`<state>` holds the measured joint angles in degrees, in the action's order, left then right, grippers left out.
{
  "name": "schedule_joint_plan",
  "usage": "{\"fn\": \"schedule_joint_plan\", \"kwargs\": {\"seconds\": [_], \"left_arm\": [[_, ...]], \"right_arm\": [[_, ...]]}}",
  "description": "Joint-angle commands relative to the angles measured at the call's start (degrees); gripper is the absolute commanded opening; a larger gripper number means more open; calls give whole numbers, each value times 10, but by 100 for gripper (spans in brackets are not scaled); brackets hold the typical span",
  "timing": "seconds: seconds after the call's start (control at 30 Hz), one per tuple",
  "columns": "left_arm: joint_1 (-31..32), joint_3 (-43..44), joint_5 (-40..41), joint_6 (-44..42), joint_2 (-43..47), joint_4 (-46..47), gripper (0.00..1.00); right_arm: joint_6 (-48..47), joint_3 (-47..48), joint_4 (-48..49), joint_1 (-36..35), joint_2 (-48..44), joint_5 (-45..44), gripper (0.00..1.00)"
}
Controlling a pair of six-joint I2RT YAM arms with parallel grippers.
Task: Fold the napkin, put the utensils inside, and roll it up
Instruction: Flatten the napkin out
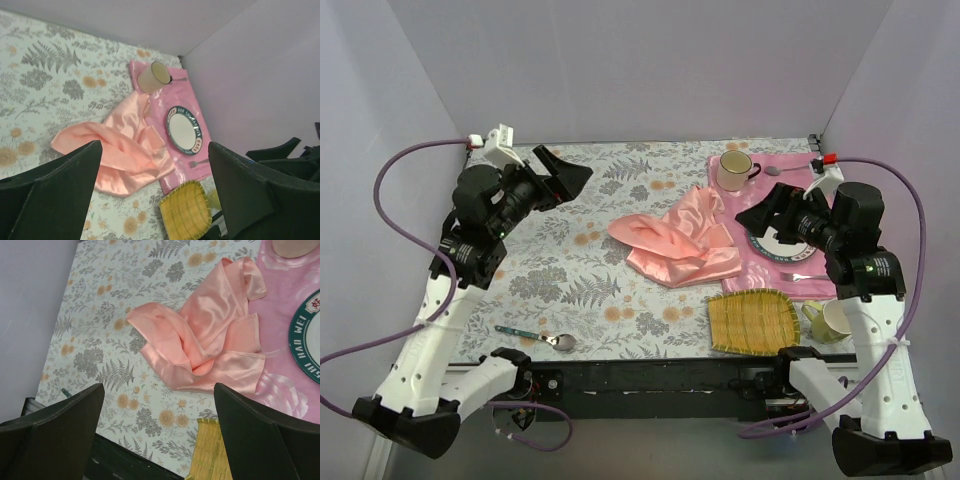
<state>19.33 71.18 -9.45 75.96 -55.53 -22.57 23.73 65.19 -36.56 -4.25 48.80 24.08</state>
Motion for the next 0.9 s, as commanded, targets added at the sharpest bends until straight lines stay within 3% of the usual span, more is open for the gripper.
{"fn": "schedule_joint_plan", "kwargs": {"seconds": [0.0,0.2,0.37,0.53,0.67,0.87], "left_arm": [[12,3,-23,8,-67,-67,86],[51,-13,-3,34,-186,-100,89],[52,-84,-21,93,-211,16,93],[54,-117,-34,156,-253,57,91],[54,-136,1,161,-274,80,89],[54,-168,25,190,-316,97,77]], "right_arm": [[-46,38,-68,1,23,-67,99],[-116,81,-135,1,102,-97,99],[-111,88,-138,0,144,-98,99],[-109,83,-142,-9,185,-61,98],[-111,91,-135,-21,204,-56,98],[-112,101,-131,-38,221,-43,98]]}}
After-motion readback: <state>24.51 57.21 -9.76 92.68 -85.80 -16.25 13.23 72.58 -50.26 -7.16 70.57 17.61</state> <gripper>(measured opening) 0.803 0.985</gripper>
